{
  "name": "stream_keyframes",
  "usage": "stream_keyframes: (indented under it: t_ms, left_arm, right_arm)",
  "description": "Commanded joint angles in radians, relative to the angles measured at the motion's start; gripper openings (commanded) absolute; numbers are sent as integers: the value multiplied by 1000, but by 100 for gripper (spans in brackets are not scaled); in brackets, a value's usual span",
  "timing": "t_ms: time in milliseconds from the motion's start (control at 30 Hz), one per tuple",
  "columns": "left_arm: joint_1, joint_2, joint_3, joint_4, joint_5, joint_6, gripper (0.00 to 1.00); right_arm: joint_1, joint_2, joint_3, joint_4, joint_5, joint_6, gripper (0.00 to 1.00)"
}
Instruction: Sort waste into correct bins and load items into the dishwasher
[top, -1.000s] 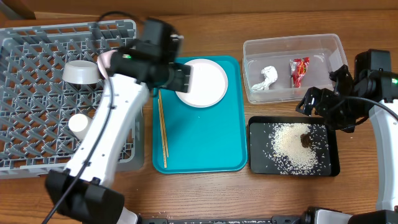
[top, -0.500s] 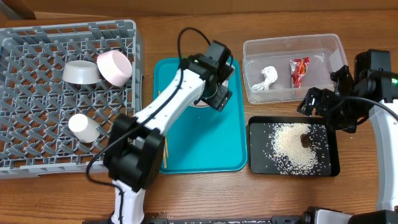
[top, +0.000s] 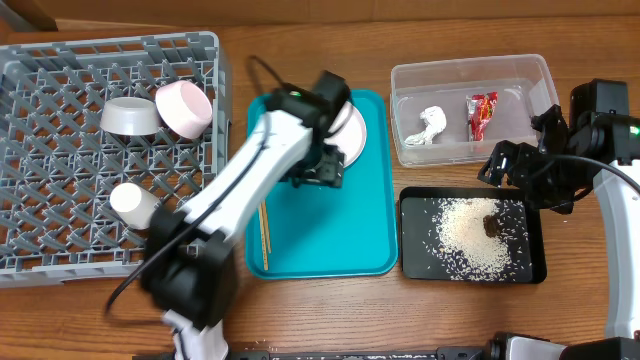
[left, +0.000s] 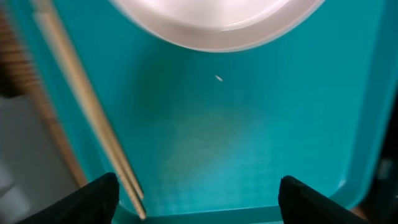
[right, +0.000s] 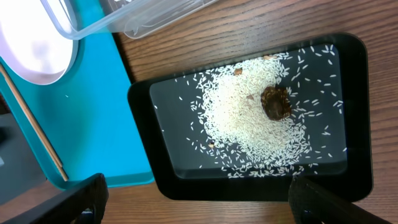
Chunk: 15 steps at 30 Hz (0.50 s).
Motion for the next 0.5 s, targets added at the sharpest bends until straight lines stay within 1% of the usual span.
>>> stream_keyframes:
  t_ms: [0,33,133,200,267,333,367,400,433,467]
  left_arm:
    - [32,-191,-71,-6,-74,-228,83]
    - [35,-230,-105,1,-92,-255,83]
    - [48,-349,-238,53,-130,-333,90]
    - [64,-418,-343,130,-130,-367,95]
    - [81,-456,-436,220,-125,-380,96]
    - [90,-463,-518,332,-104,-350,98]
    - [90,-455,-558,396,-82,-309,96]
    - [90,-433,-612,487,-28,-231,95]
    - [90,-414,-631,509,-5,-208,95]
    - [91,-395,-640,509,-6,-214,95]
  right_arm:
    - [-1,-8,20,2,7,3,95]
    - [-1,-8,20,2,7,3,95]
    - [-1,-8,20,2,7,3,95]
    - [-1,-8,20,3,6,4,95]
    - [-1,-8,20,3,6,3,95]
    - [-1,-8,20,3,6,4,95]
    - [-1,-8,20,3,6,4,95]
    - [-1,-8,20,3,6,4,95]
    - [-1,-8,20,2,6,3,95]
    - [-1,-8,20,2,6,4,95]
